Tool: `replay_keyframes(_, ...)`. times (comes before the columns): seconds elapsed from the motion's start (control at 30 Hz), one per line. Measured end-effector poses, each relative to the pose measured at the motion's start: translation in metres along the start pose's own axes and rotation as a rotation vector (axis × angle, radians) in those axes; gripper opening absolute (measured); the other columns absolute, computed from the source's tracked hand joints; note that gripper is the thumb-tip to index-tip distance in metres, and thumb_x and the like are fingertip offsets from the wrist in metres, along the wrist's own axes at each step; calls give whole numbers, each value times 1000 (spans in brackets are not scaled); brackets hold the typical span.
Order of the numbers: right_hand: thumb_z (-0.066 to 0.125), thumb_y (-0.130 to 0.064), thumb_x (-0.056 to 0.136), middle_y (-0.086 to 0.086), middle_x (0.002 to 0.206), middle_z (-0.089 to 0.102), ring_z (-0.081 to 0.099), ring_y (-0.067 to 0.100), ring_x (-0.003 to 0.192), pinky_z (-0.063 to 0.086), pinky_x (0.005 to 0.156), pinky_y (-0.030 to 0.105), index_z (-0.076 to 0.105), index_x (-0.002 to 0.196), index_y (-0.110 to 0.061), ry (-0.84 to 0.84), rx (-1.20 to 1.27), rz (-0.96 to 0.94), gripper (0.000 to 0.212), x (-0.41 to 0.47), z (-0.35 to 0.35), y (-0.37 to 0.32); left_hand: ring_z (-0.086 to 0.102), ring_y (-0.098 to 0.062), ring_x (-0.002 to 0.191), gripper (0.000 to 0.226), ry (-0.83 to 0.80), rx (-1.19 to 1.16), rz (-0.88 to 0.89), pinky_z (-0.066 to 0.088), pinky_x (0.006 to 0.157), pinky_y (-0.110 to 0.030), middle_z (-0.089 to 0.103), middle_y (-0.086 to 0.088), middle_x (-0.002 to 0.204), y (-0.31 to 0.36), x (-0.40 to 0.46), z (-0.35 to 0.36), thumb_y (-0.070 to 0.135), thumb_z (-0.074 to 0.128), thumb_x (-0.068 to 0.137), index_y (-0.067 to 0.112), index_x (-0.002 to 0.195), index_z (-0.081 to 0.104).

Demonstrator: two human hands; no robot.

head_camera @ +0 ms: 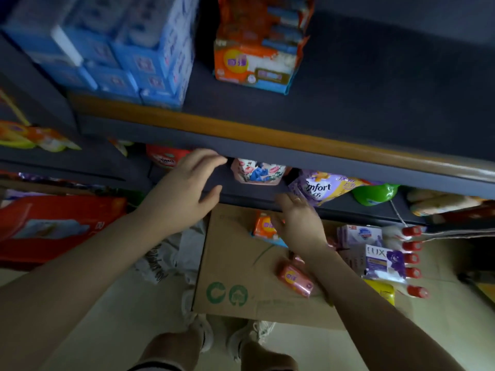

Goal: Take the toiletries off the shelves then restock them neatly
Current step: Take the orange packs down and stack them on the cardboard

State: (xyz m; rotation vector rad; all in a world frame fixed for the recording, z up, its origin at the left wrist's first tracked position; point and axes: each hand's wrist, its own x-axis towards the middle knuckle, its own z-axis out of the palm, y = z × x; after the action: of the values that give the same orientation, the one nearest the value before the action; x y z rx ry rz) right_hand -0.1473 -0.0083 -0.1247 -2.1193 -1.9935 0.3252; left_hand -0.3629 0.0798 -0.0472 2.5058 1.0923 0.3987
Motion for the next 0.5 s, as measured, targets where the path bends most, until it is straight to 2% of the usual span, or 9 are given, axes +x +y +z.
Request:
replay_keyframes(0.03, 55, -18, 81, 10, 90, 65, 61, 29, 84, 47, 61, 30, 64, 97, -7, 131, 74, -51, 22, 5, -25, -14, 42, -19, 110, 42, -2, 52, 29, 47, 82, -34, 53, -12, 119, 3, 1, -14, 27, 43, 88, 4, 121, 55)
replay_keyframes(0.07, 50, -18, 82, 7, 86, 66, 59, 24, 80, 44, 58, 29, 65, 93, -9, 208, 144, -90, 21, 11, -50, -26, 44, -21, 107, 42, 4, 110, 61, 49, 79, -35, 54, -12, 117, 5, 3, -27, 27, 41, 87, 4, 119, 56)
replay_keyframes(0.17, 44, -19, 87, 5, 91, 66, 59, 24, 80, 47, 61, 30, 65, 94, -9, 320, 258, -182, 24, 36, -109, -58, 44, -28, 112, 42, 109, 233, 98, 43, 91, -40, 51, -14, 122, 4, 14, -63, 23, 43, 85, 4, 122, 54)
replay_keyframes(0.27, 44, -16, 86, 16, 105, 62, 58, 36, 92, 51, 74, 40, 62, 107, -4, 412, 149, -175, 31, 72, -134, -73, 36, -33, 125, 46, 229, 326, 110, 32, 102, -41, 43, -19, 136, -3, 27, -87, 17, 49, 83, 4, 127, 49)
replay_keyframes(0.33, 46, -13, 87, 21, 130, 51, 48, 42, 117, 44, 93, 48, 51, 127, -3, 378, 30, -81, 41, 98, -137, -77, 30, -36, 132, 52, 234, 358, 86, 24, 109, -44, 35, -22, 143, -11, 33, -93, 13, 54, 83, 3, 133, 42)
replay_keyframes(0.4, 46, -9, 91, 15, 152, 27, 21, 34, 141, 24, 112, 43, 30, 143, -5, 248, -77, 0, 54, 121, -134, -76, 27, -38, 135, 63, 206, 384, 31, 17, 111, -45, 31, -23, 147, -18, 37, -92, 10, 62, 80, 1, 137, 37)
replay_keyframes(0.43, 44, -7, 92, 12, 155, 19, 13, 30, 144, 16, 115, 40, 23, 146, -6, 214, -140, 26, 58, 131, -132, -73, 29, -39, 134, 65, 196, 397, 24, 16, 111, -45, 31, -24, 146, -20, 38, -91, 10, 64, 78, 0, 137, 38)
replay_keyframes(0.47, 44, -4, 91, 11, 156, 18, 12, 30, 144, 14, 116, 40, 21, 147, -7, 182, -175, 48, 60, 139, -130, -70, 30, -40, 133, 62, 197, 402, 30, 17, 111, -46, 32, -24, 146, -21, 38, -89, 10, 63, 78, -1, 135, 40)
replay_keyframes(0.5, 48, -1, 89, 14, 153, 24, 20, 34, 141, 18, 115, 43, 26, 145, -6, 173, -192, 57, 61, 144, -129, -68, 32, -40, 132, 58, 207, 399, 38, 18, 111, -47, 34, -24, 145, -21, 39, -87, 11, 60, 79, -1, 133, 43)
